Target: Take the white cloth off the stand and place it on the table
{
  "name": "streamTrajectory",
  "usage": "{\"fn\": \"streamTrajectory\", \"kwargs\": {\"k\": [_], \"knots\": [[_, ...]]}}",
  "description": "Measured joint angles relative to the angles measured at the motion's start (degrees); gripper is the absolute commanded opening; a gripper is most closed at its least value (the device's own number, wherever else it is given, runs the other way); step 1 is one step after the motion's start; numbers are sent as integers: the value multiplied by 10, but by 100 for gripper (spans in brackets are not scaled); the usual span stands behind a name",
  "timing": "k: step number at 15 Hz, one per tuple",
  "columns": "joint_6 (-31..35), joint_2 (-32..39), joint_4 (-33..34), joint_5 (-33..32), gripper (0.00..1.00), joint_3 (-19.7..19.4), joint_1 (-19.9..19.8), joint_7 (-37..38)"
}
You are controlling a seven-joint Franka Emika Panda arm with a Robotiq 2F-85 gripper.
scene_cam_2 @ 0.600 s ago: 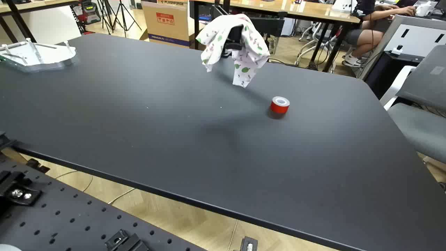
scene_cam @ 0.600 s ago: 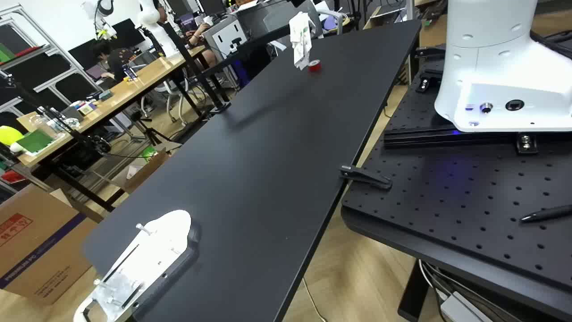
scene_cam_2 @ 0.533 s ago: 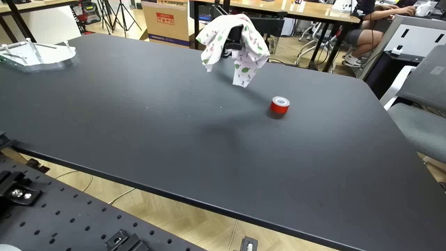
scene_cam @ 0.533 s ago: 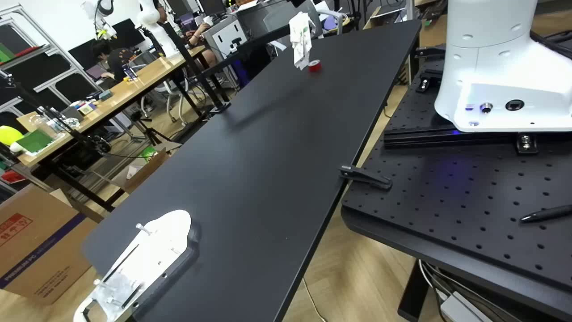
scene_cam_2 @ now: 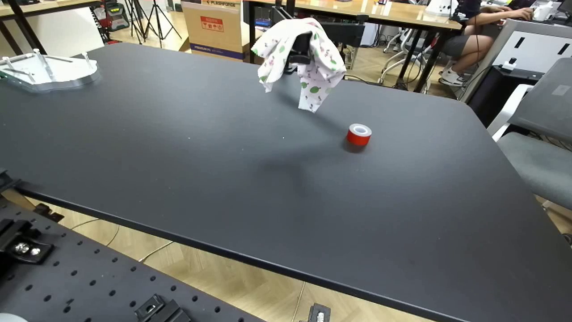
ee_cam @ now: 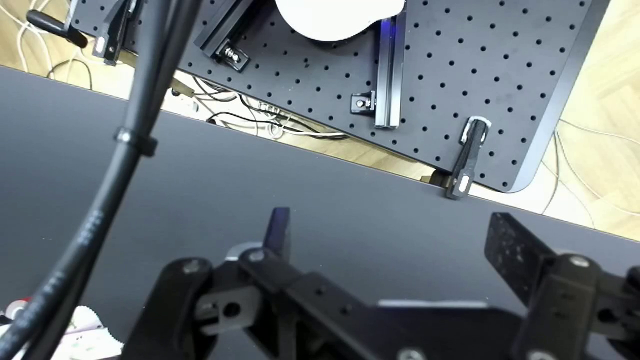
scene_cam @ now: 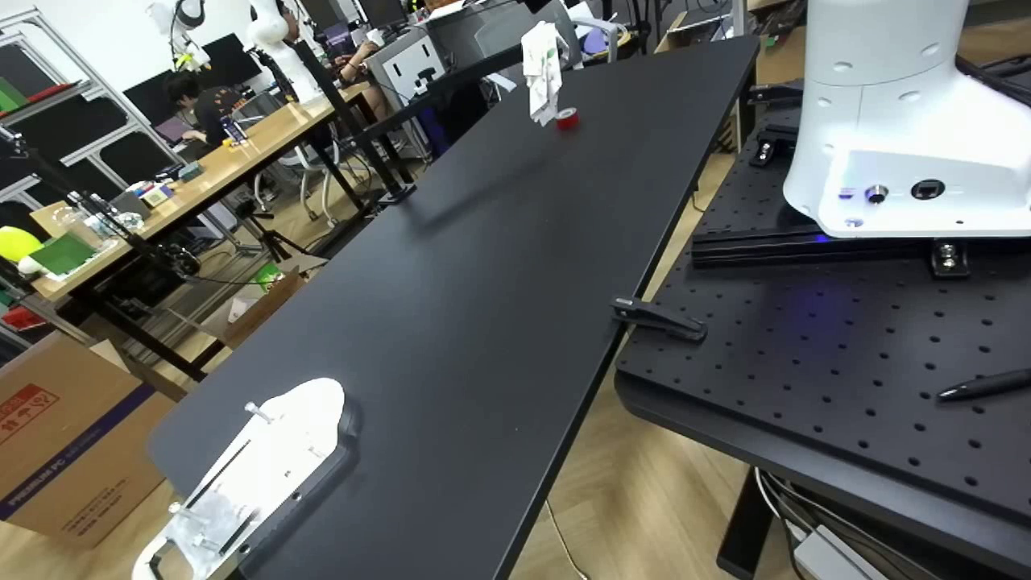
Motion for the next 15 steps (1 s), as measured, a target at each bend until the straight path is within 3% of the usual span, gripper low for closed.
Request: {"fn": "streamTrajectory", "kwargs": {"k": [7,15], "knots": [[6,-2,-3,-30,100,-6,-18,17],[58,-23,-23,-215,100,-54,-123,51]]}}
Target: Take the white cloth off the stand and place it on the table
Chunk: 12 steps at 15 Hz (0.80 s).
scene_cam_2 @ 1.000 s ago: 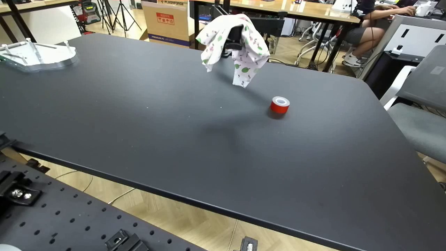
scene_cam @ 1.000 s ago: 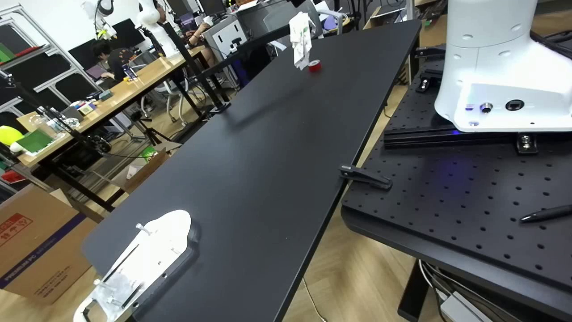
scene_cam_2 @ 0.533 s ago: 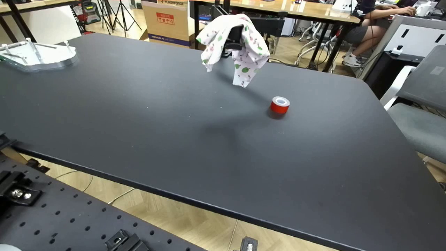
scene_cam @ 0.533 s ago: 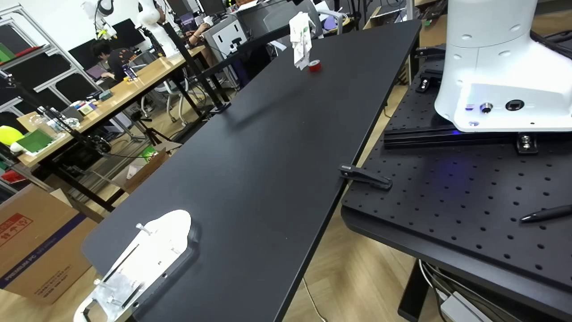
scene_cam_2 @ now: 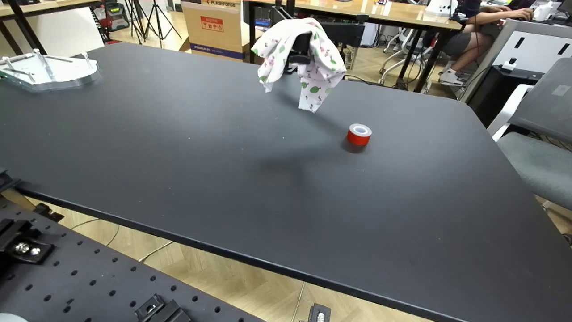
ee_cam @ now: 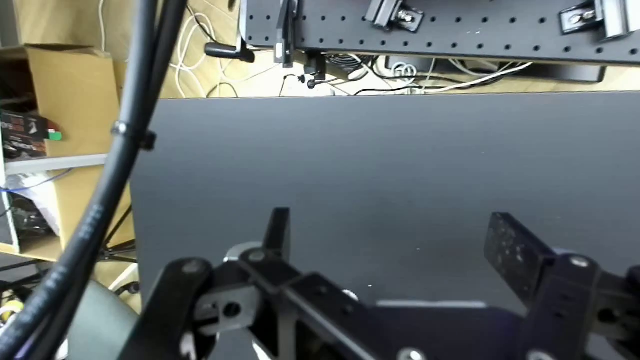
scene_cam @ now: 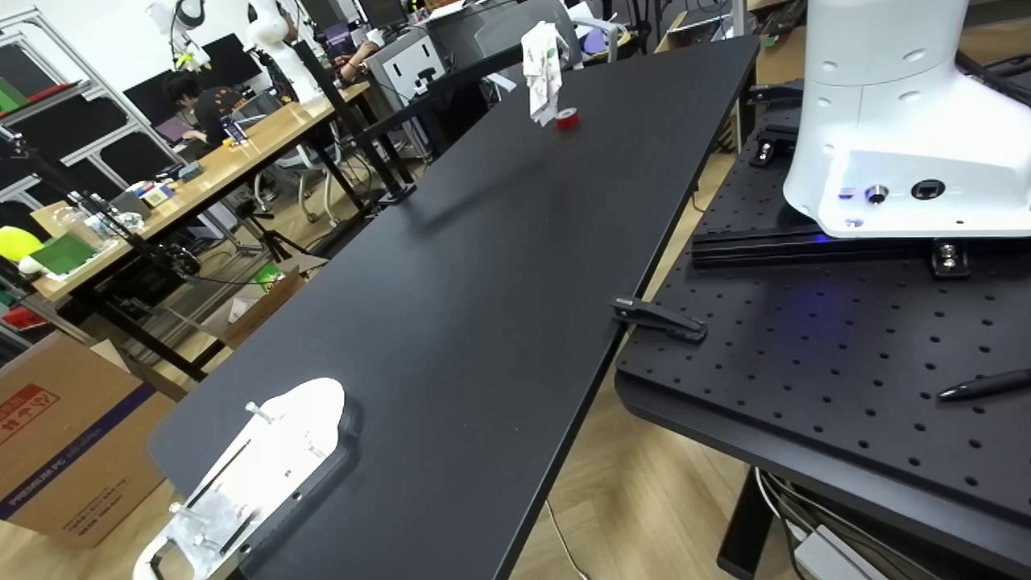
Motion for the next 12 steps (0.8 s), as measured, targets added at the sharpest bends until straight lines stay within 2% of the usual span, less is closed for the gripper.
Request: {"fn": "streamTrajectory", "kwargs": {"k": [5,9,12], "knots": [[67,0,0,-58,100,-86,-35,-53],[179,2,0,-43,100,-154,-38,-110],[203,5,1,-15,100,-178,-38,-136]]}}
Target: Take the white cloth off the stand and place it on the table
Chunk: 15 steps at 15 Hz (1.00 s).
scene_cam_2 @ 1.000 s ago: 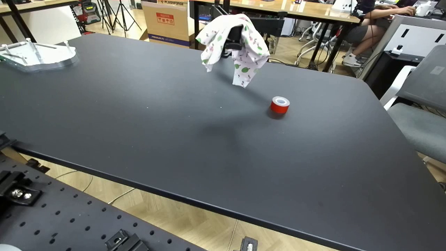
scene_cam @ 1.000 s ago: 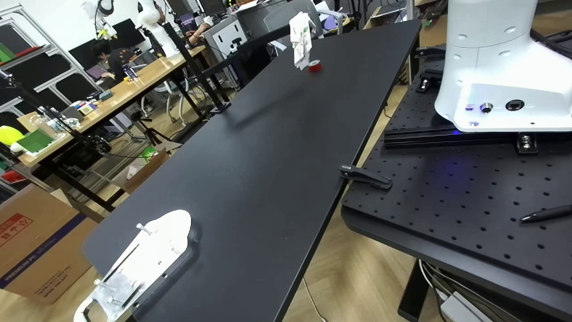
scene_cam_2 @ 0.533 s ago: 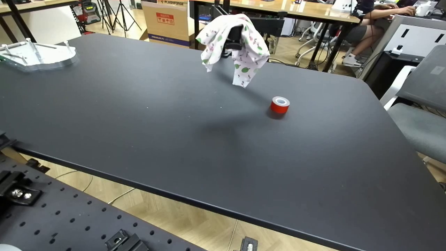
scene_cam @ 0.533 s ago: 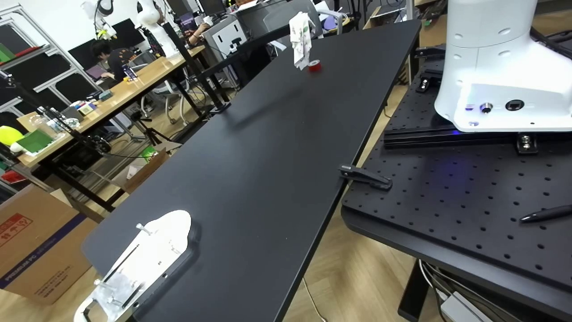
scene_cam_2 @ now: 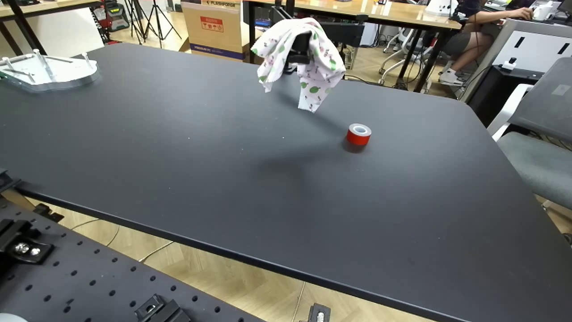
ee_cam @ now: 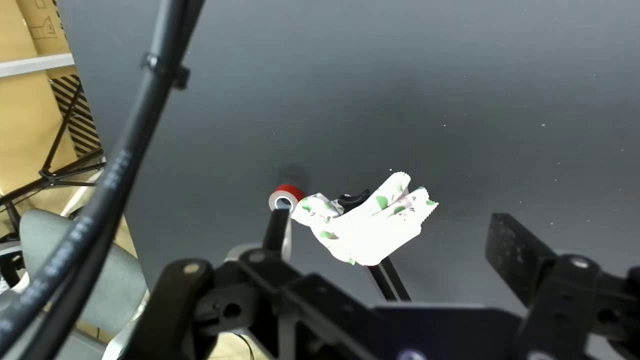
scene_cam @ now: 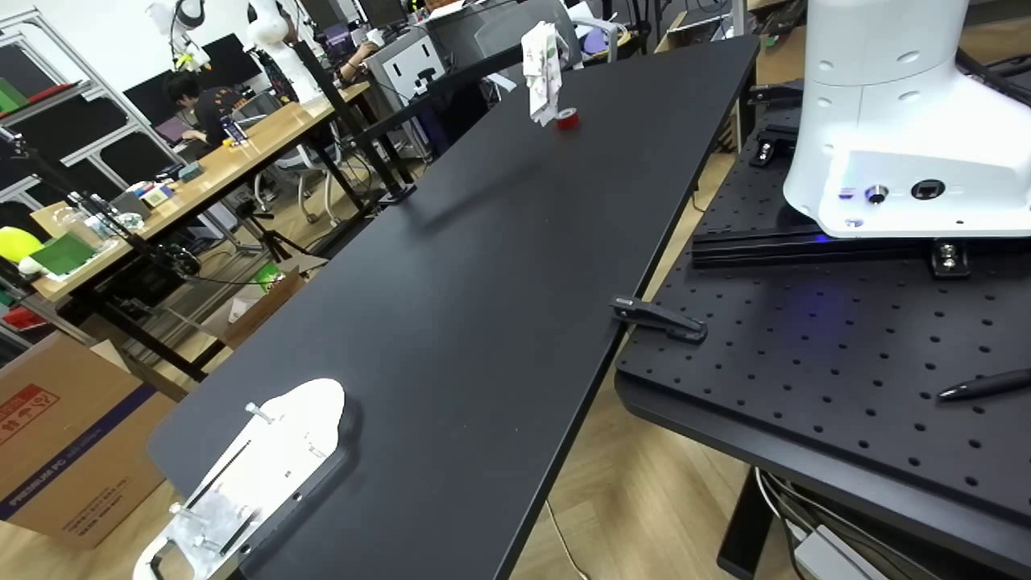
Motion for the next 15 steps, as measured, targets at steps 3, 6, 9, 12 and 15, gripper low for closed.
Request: {"fn": "streamTrajectory", "kwargs": {"k": [3,6,9,12,15], "knots": [[5,0,-2,3,100,3,-2,-2],[62,7,-8,-3,100,15,-29,29],[148,38,-11,-10,100,14,-74,48],[205,87,-10,-8,100,10,-98,48],[233,140,-6,2,100,12,-98,47]]}}
